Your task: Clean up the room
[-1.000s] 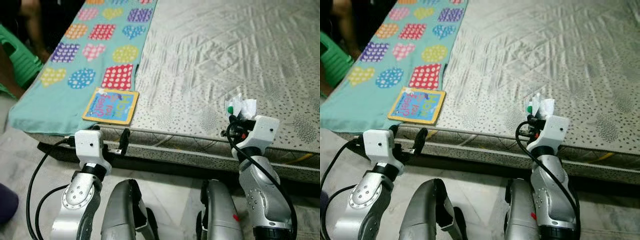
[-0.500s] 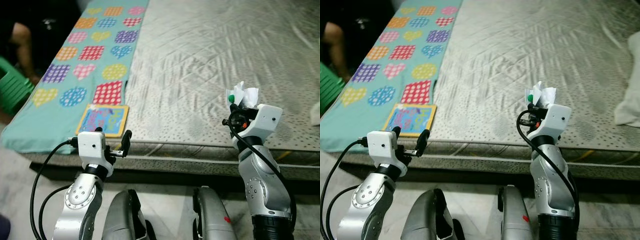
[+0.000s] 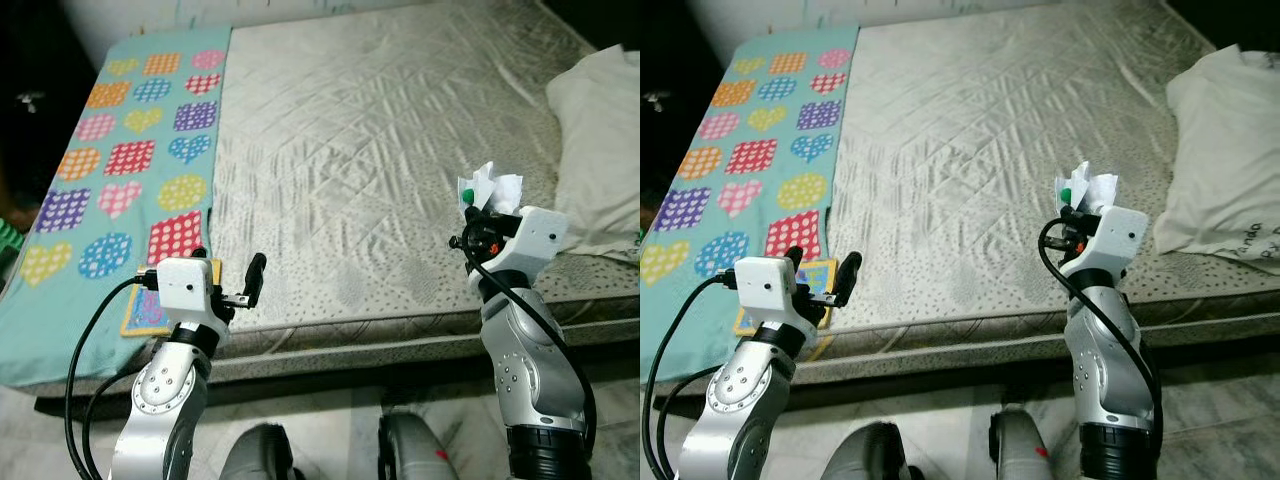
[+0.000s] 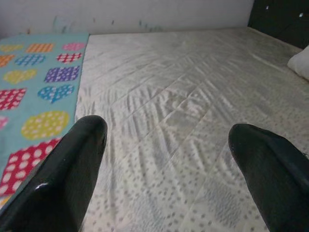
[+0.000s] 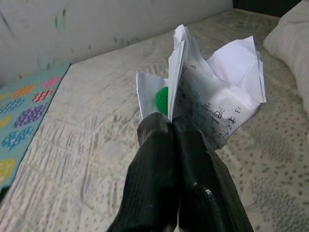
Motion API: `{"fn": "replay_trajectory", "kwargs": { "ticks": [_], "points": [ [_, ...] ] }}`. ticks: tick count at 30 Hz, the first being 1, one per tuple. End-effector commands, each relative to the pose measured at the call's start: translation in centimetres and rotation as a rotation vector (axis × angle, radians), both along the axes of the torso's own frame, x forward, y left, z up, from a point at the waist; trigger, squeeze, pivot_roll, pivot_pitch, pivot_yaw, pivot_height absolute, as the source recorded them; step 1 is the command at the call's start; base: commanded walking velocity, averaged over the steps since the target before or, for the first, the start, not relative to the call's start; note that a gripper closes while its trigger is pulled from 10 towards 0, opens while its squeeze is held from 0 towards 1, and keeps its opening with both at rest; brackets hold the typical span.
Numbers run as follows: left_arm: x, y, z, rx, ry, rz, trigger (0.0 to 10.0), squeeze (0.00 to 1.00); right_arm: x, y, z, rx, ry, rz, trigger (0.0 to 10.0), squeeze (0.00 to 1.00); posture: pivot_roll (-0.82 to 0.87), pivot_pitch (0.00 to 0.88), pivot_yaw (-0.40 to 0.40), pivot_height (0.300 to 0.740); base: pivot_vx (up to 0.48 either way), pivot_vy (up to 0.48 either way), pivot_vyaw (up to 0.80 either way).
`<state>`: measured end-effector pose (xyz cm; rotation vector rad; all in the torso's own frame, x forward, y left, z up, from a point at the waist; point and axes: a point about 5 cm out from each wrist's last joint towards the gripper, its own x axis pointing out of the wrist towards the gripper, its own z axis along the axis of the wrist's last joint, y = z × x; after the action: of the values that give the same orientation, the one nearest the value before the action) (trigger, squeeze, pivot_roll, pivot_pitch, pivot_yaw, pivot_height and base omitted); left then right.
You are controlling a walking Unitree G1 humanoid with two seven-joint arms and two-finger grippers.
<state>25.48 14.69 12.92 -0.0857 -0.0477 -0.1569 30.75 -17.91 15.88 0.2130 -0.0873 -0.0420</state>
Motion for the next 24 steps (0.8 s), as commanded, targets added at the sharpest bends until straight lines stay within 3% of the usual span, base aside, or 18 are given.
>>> {"fn": "replay_trajectory", "kwargs": {
  "ticks": [1, 13, 21, 24],
  "points": [
    [-0.2, 0.4, -0.4, 0.019, 0.014, 0.013, 10.0, 0.0, -0.1, 0.6, -0.2, 0.007, 0.002, 0.018, 10.0, 0.0, -0.12, 0.111, 0.101, 0.729, 0.0, 0.0, -0.42],
    [0.2, -0.8, -1.5, -0.035, 0.044, 0.018, 10.0, 0.0, -0.3, 0.9, -1.6, 0.013, 0.035, 0.02, 10.0, 0.0, -0.15, 0.054, 0.089, 0.74, 0.0, 0.0, -0.42],
    [1.0, -0.9, -2.7, -0.085, 0.106, 0.058, 10.0, 0.0, 0.6, 2.5, -1.3, 0.019, 0.019, 0.062, 10.0, 0.0, -0.18, 0.047, 0.082, 0.74, 0.0, 0.0, -0.42],
    [1.4, -1.0, -2.1, -0.086, 0.06, 0.045, 10.0, 0.0, 0.8, 2.5, -1.0, 0.011, 0.008, 0.062, 10.0, 0.0, -0.18, 0.057, 0.072, 0.74, 0.0, 0.0, -0.45]
  ]
}}
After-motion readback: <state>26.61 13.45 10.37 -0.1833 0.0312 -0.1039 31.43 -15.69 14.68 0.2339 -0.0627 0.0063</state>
